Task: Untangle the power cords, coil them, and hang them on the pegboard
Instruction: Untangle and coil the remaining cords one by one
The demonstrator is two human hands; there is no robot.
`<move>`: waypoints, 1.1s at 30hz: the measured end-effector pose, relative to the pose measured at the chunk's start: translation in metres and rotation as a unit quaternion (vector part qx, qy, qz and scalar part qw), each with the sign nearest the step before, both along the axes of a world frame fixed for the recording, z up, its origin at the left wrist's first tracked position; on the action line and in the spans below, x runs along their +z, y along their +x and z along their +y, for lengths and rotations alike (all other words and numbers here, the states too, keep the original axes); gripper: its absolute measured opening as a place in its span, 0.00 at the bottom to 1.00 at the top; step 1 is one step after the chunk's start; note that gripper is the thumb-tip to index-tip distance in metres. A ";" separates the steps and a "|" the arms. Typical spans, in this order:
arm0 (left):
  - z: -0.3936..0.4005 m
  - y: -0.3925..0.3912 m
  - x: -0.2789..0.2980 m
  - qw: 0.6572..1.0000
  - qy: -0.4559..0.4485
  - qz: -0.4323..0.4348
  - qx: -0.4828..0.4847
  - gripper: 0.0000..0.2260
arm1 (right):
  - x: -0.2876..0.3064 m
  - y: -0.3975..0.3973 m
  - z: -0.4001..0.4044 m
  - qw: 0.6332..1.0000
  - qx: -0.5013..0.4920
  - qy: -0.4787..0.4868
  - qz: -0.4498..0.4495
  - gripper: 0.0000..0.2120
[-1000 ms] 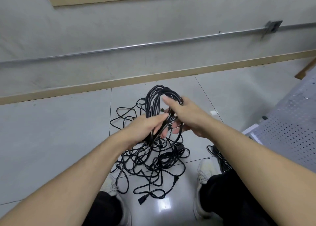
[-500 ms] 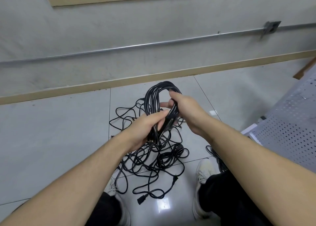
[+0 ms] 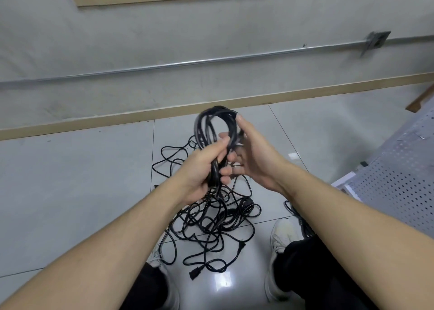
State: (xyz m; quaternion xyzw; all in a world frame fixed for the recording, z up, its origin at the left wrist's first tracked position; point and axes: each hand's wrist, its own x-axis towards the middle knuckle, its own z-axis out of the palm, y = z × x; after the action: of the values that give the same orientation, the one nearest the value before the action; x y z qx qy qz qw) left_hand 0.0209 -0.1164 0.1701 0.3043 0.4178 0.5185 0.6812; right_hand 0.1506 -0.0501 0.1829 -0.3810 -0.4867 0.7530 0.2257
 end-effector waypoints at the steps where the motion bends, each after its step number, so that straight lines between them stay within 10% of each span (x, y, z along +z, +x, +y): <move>1: 0.001 -0.003 0.003 1.000 0.010 -0.016 0.025 0.10 | -0.004 -0.001 -0.003 0.999 0.041 -0.002 0.009 0.28; 13: 0.011 -0.058 0.015 0.967 0.017 -0.011 0.254 0.08 | -0.023 -0.014 -0.026 0.906 0.224 0.251 -0.257 0.22; 22: 0.015 -0.087 0.013 0.909 0.014 0.102 0.404 0.06 | -0.025 -0.002 -0.010 0.980 0.152 0.107 -0.075 0.16; 29: 0.012 -0.096 0.004 0.794 -0.016 0.329 0.511 0.03 | -0.018 0.007 -0.008 0.832 0.258 0.369 -0.323 0.22; 33: 0.011 -0.097 -0.006 0.763 -0.065 0.509 0.394 0.05 | -0.008 0.018 0.000 0.885 0.207 0.300 -0.289 0.22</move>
State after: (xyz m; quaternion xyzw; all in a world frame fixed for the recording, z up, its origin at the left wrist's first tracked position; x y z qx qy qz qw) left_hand -0.0762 -0.1050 0.1642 0.2873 0.8188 0.4816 0.1225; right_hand 0.1684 -0.0506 0.1753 -0.3862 -0.8011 0.4569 0.0177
